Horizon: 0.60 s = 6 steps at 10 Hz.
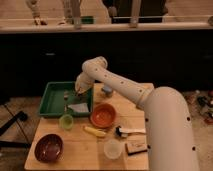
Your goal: Place grapes in tray
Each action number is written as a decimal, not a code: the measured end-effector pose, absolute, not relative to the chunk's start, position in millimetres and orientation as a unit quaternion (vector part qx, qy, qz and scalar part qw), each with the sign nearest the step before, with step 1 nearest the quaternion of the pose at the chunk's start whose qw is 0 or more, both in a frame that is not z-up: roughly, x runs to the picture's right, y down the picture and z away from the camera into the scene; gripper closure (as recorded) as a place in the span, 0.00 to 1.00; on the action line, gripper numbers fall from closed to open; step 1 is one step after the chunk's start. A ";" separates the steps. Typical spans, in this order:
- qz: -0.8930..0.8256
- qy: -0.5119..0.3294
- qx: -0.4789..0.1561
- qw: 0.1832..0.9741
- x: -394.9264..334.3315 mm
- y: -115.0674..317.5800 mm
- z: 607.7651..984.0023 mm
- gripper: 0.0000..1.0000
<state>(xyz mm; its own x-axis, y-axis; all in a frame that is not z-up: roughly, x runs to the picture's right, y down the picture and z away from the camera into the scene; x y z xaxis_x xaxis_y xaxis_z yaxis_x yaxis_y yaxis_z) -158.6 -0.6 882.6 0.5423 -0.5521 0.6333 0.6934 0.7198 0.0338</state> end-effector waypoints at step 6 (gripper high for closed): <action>-0.352 -0.321 -0.106 0.873 -155.8 -2.5 882.0 0.20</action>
<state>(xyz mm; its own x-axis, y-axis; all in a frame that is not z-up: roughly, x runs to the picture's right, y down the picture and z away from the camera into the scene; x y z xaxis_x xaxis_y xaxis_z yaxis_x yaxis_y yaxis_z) -155.8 -2.5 882.0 0.5458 -0.5467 0.6350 0.6823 0.7299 0.0419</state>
